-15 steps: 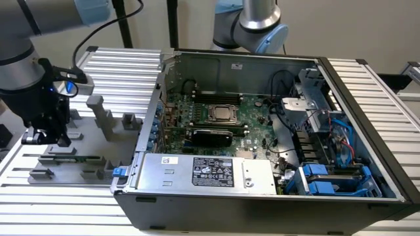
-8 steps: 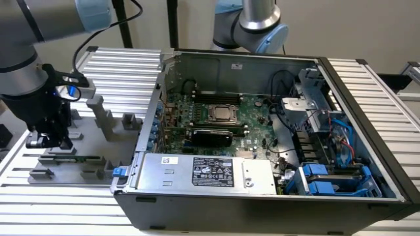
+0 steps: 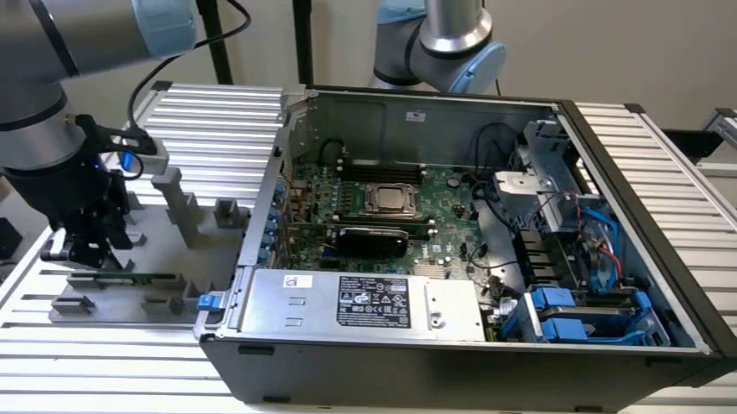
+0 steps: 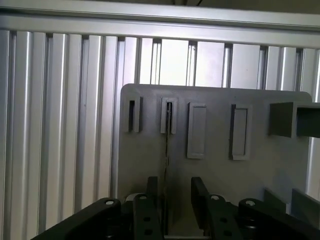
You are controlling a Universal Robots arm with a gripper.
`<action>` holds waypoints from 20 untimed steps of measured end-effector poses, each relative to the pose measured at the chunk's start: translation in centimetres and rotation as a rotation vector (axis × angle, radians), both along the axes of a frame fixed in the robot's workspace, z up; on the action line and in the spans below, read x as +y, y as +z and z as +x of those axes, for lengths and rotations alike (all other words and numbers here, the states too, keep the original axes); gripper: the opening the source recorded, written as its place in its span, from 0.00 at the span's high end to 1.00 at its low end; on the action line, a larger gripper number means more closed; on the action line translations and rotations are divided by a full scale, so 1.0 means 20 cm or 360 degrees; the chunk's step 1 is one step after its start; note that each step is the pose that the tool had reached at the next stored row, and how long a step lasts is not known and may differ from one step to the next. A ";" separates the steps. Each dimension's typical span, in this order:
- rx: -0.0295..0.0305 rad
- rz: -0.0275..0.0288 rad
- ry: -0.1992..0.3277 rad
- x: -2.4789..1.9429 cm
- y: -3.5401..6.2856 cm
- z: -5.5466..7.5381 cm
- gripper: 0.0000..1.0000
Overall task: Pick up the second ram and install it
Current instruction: 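Pick up the second ram and move it above second insertion slot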
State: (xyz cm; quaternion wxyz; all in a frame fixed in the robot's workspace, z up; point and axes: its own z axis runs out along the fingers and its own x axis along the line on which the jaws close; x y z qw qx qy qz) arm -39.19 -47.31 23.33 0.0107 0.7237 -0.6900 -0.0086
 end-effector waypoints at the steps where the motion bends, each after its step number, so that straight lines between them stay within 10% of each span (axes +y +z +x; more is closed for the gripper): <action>1: -0.00001 0.00001 0.0000 0.000 -0.004 0.00 0.00; 20: 0.00002 0.00003 -0.0057 -0.017 -0.129 0.00 0.00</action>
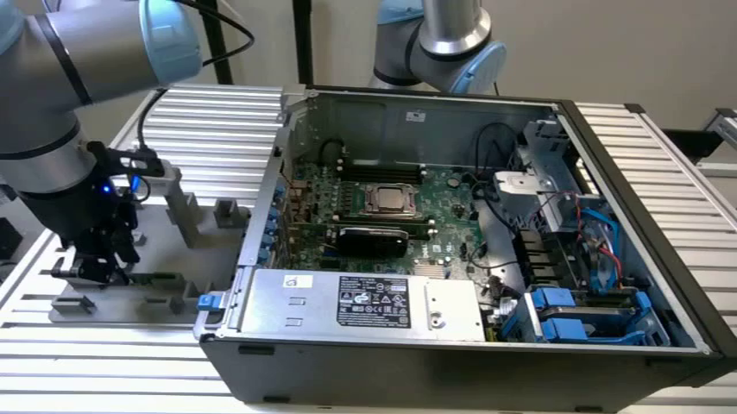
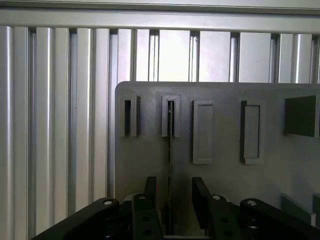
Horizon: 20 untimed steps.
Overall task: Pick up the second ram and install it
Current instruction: 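Pick up the second ram and move it above second insertion slot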
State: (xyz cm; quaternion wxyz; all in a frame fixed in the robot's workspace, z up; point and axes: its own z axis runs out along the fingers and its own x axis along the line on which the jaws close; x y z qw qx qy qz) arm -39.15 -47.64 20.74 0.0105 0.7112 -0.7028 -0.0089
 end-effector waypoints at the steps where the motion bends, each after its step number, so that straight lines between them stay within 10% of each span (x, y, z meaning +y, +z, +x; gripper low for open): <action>1: -0.00002 0.00004 -0.0002 -0.001 -0.004 0.00 0.00; 8: 0.00003 0.00011 -0.0007 -0.001 -0.043 0.01 0.00; 9: 0.00002 0.00011 -0.0007 -0.001 -0.048 0.01 1.00; 20: 0.00006 0.00007 -0.0007 -0.001 -0.072 0.01 1.00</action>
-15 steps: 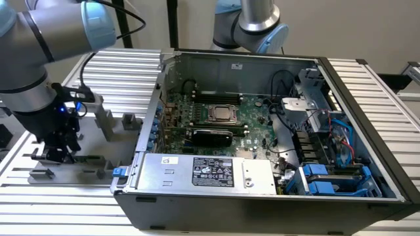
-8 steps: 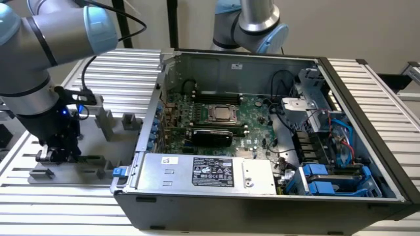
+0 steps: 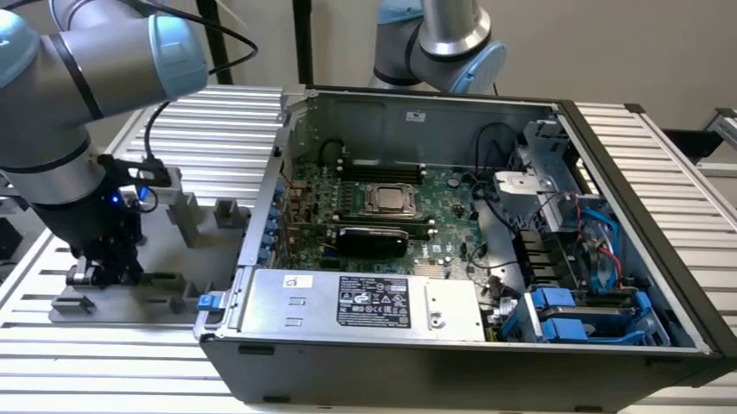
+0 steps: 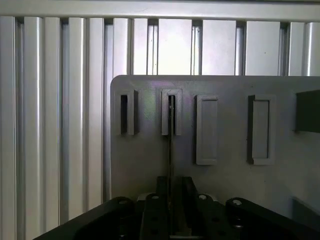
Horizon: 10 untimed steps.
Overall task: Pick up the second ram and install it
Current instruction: 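Pick up the second ram and move it above second insertion slot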
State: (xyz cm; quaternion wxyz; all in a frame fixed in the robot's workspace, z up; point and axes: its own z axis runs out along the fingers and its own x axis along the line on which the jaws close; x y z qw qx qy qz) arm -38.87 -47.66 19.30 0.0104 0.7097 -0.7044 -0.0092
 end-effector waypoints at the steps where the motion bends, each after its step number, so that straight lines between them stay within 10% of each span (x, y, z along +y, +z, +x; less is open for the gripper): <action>1: 0.00001 0.00003 0.0000 0.000 0.000 0.00 1.00; 10: 0.00000 -0.00003 -0.0001 0.000 -0.001 0.00 1.00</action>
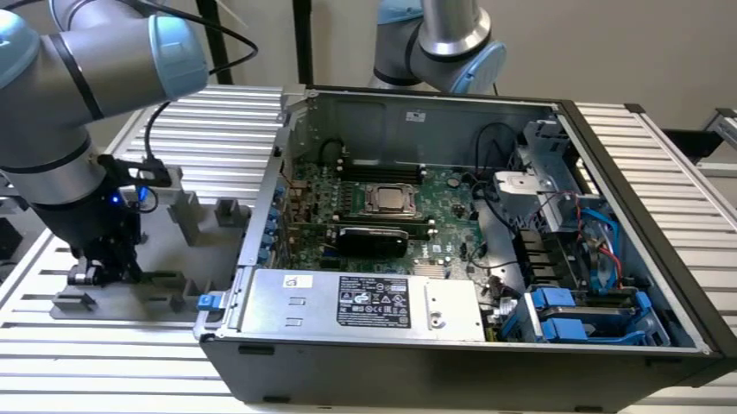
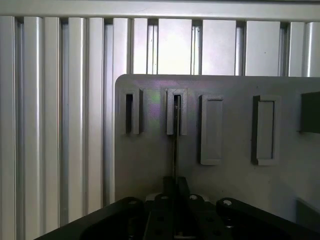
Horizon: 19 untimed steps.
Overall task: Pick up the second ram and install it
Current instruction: 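Pick up the second ram and move it above second insertion slot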
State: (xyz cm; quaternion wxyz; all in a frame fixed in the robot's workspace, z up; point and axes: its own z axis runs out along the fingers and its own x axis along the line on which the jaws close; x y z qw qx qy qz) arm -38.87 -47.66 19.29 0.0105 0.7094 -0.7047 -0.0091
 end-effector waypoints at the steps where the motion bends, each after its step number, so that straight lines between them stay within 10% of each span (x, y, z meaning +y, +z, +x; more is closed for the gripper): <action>1: -0.00001 -0.00004 -0.0001 0.000 0.000 0.00 1.00; 19: 0.00002 -0.00010 -0.0004 0.000 0.031 0.00 1.00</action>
